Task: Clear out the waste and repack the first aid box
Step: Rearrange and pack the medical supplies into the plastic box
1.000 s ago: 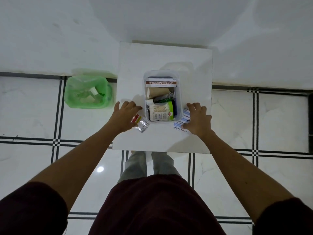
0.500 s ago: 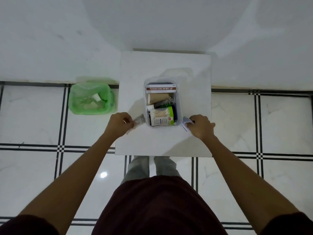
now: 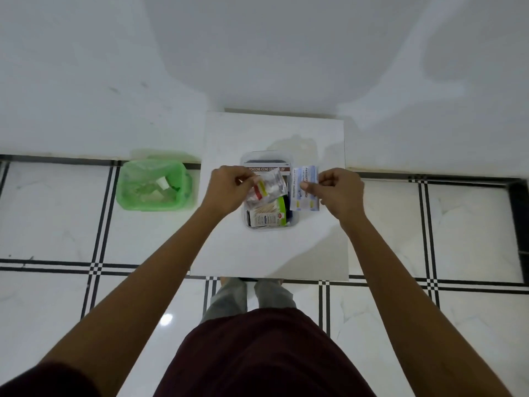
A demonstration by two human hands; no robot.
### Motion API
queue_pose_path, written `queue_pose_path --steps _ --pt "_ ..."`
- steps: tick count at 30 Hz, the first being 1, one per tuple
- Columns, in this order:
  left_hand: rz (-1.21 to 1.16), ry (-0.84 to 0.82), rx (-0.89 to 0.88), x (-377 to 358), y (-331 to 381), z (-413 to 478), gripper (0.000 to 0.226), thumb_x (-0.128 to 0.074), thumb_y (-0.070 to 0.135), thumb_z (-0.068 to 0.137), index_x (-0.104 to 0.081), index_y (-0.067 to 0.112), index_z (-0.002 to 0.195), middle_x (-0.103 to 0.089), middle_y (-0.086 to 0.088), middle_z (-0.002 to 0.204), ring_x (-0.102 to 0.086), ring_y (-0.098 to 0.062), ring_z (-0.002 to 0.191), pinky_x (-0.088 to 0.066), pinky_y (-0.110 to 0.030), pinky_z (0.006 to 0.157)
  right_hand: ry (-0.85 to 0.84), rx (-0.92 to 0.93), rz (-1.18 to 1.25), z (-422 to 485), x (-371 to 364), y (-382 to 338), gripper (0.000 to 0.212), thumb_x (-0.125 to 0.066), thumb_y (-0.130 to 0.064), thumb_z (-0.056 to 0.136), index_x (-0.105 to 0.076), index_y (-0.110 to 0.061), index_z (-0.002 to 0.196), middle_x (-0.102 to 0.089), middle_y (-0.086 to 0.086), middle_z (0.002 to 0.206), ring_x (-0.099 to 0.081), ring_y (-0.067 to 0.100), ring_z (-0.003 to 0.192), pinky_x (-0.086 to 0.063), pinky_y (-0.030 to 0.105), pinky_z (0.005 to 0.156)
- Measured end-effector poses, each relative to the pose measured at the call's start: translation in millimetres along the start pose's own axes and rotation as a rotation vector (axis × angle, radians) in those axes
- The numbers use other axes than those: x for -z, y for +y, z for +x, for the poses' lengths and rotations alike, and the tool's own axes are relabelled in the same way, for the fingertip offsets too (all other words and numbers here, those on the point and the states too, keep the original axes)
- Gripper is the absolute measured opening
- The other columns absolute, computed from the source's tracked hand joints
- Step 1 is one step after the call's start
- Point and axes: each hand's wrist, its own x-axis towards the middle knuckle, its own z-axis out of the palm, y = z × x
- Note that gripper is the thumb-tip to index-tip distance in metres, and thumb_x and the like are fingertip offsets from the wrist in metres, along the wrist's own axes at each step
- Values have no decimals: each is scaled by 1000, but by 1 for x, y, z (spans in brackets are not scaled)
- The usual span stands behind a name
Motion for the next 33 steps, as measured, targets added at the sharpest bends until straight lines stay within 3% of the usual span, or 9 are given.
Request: queue_pose_path --steps 3,8,12,15,18,21,27,30,33 --pt "24 13 81 -18 5 18 19 -60 14 89 -73 5 98 -74 -10 98 -63 -17 84 -42 -20 75 -146 -45 81 5 -10 -11 25 -84 -20 71 -70 -2 82 -75 15 82 -73 23 70 -61 35 66" --pt "156 13 39 -28 -7 34 23 -57 12 89 -71 10 107 -66 -12 111 -59 -24 103 -43 -27 84 -268 -221 235 1 -27 -11 16 -71 -10 84 -67 5 89 -73 20 91 -69 22 65 -60 25 59" --pt "266 -8 14 -19 -22 37 23 -63 22 86 -70 18 107 -58 -7 111 -48 -25 107 -46 -44 87 -180 -302 244 -1 -43 -5 11 -70 -9 85 -65 -6 75 -71 16 80 -62 18 56 -57 23 54" --pt "95 143 -1 -14 -29 33 20 -63 16 85 -70 13 103 -62 -12 104 -55 -25 96 -50 -40 84 -150 -280 238 1 -55 -9 10 -68 -8 86 -67 -7 76 -69 9 72 -60 14 50 -57 24 53" --pt "-21 210 129 -13 -28 21 24 -61 18 86 -65 9 108 -63 -14 103 -57 -18 81 -44 -25 76 -101 -201 159 9 -66 -16 16 -69 -8 85 -67 -14 71 -71 9 72 -64 14 52 -60 29 57" --pt "-79 120 266 -19 -32 11 30 -59 26 88 -62 11 113 -66 -6 96 -62 -20 80 -48 -28 76 -47 -70 -17 20 -76 -16 13 -73 -11 79 -70 -4 68 -74 14 75 -71 27 64 -61 43 64" --pt "-187 -102 416 -21 -34 3 33 -52 20 89 -59 9 120 -72 -16 94 -71 -32 81 -60 -50 69 36 168 -329 24 -81 -11 41 -75 -29 77 -58 2 58 -55 4 50 -44 14 43 -34 25 44" --pt "-139 -178 401 -18 -29 4 32 -50 11 87 -57 4 118 -70 -18 94 -70 -33 80 -61 -49 67 166 128 -285 22 -71 -11 41 -62 -41 87 -53 -11 60 -49 -5 53 -43 9 47 -29 23 45" --pt "-95 -189 374 -13 -27 5 25 -49 7 86 -59 -2 107 -68 -21 89 -70 -36 76 -60 -50 64 313 -36 -132 21 -56 5 28 -56 -33 92 -65 -8 85 -64 1 77 -59 15 68 -38 22 57"
